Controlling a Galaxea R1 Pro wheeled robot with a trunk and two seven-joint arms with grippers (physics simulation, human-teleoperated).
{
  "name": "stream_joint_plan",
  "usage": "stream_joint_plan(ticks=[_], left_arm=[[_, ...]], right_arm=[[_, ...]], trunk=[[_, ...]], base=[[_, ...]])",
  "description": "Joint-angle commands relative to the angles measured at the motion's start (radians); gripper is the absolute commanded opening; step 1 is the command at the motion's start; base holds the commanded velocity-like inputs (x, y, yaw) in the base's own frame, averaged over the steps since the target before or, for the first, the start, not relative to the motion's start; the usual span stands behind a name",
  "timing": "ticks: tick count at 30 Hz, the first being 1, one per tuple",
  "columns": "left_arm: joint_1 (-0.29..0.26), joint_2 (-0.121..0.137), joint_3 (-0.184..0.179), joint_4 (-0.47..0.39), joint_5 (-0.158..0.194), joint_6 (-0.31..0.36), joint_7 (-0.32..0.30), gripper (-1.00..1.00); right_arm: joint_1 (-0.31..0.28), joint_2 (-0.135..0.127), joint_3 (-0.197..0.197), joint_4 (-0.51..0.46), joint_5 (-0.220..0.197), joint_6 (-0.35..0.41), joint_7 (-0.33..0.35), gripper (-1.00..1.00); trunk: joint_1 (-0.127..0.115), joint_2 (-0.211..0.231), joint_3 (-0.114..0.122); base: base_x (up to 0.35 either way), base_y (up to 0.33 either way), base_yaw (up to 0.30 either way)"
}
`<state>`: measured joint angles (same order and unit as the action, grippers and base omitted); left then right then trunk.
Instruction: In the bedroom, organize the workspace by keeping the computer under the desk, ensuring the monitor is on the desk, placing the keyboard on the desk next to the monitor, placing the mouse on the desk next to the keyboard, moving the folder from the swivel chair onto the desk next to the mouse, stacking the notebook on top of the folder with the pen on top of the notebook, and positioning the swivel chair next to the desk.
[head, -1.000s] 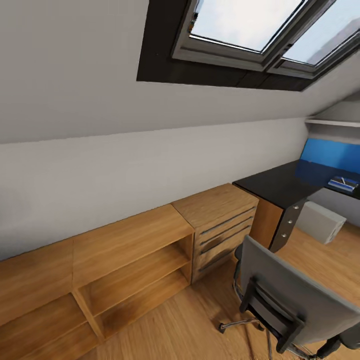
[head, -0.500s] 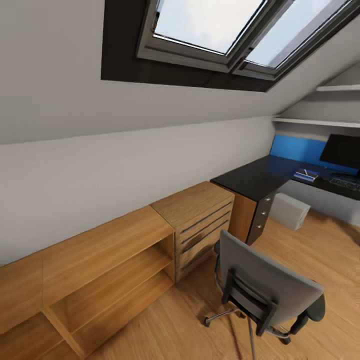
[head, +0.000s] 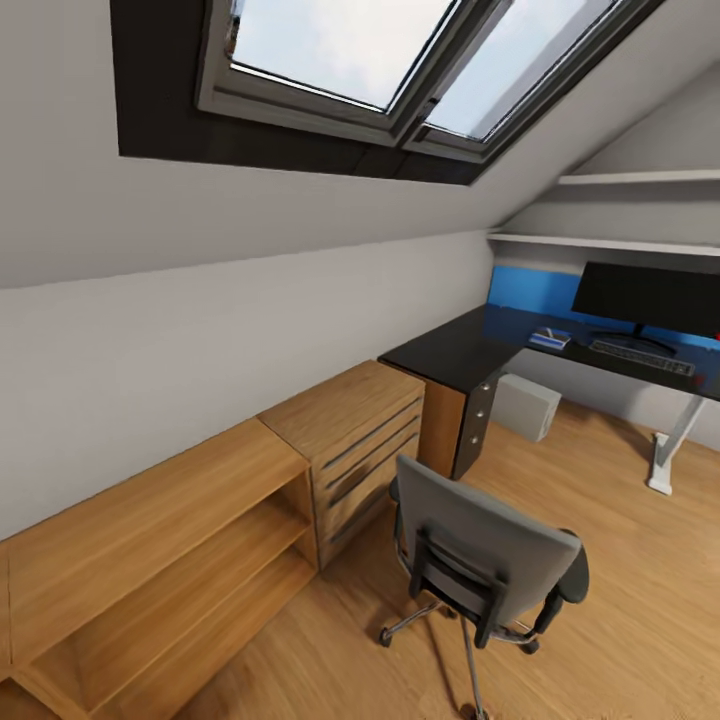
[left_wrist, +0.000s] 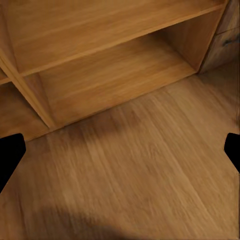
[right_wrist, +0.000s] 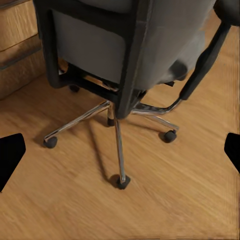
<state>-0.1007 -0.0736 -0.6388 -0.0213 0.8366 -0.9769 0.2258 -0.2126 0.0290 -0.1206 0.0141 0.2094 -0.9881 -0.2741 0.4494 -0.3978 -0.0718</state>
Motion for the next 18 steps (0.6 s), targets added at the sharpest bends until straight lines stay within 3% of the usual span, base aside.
stream_joint_plan(ticks=[1,8,18], left_arm=[[-0.001,0.000,-0.009,0.000,-0.001,-0.002,0.010,1.00],[-0.001,0.000,-0.009,0.000,-0.001,-0.002,0.010,1.00],[-0.001,0.000,-0.009,0.000,-0.001,-0.002,0.010,1.00]], right_arm=[[-0.001,0.000,-0.008,0.001,0.011,-0.003,-0.004,1.00],[-0.002,0.000,-0.008,0.003,0.011,-0.003,-0.004,1.00],[-0.001,0.000,-0.008,0.003,0.011,-0.001,-0.004,1.00]], trunk=[[0.001,-0.002,-0.002],[0.001,-0.002,-0.002],[0.001,-0.002,-0.002]], base=[[0.018,0.000,-0.297],[0.131,0.000,-0.297],[0.298,0.000,-0.297]])
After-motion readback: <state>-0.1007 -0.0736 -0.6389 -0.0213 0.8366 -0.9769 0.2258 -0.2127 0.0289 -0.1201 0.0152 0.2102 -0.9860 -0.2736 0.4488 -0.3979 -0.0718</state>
